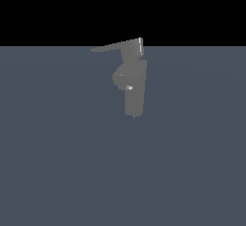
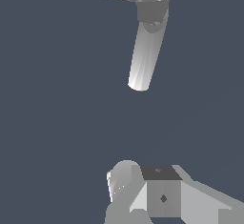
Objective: Turn on the faucet by rotating a designated handle.
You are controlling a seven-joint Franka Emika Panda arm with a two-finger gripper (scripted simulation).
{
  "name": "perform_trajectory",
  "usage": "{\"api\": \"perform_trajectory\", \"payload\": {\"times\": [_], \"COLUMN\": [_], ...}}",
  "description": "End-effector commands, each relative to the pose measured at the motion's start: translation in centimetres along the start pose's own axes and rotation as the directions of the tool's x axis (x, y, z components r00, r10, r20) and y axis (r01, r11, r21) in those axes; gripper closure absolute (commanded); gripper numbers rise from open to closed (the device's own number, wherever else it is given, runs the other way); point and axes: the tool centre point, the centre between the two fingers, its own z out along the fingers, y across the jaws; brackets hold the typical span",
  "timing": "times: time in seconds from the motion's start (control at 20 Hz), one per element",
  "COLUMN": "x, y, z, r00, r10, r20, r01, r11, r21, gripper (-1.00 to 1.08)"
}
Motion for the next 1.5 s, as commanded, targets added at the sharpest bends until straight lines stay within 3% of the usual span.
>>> {"api": "perform_trajectory", "payload": {"times": [0.0, 0.6, 1.05, 1.45], "x": [0.0, 0.7, 1.8, 4.7], "y": [0.0, 0.9, 0.8, 0.5], "z": [0.0, -0.8, -0.8, -0.7], "r00": [1.000, 0.999, 0.995, 0.975], "r10": [0.000, 0.045, 0.095, 0.222], "r20": [0.000, -0.027, -0.016, 0.016], "r01": [0.000, -0.044, -0.095, -0.223], "r11": [1.000, 0.999, 0.995, 0.972], "r21": [0.000, 0.028, 0.044, 0.076], "gripper": [1.08, 1.08, 1.08, 1.08]}}
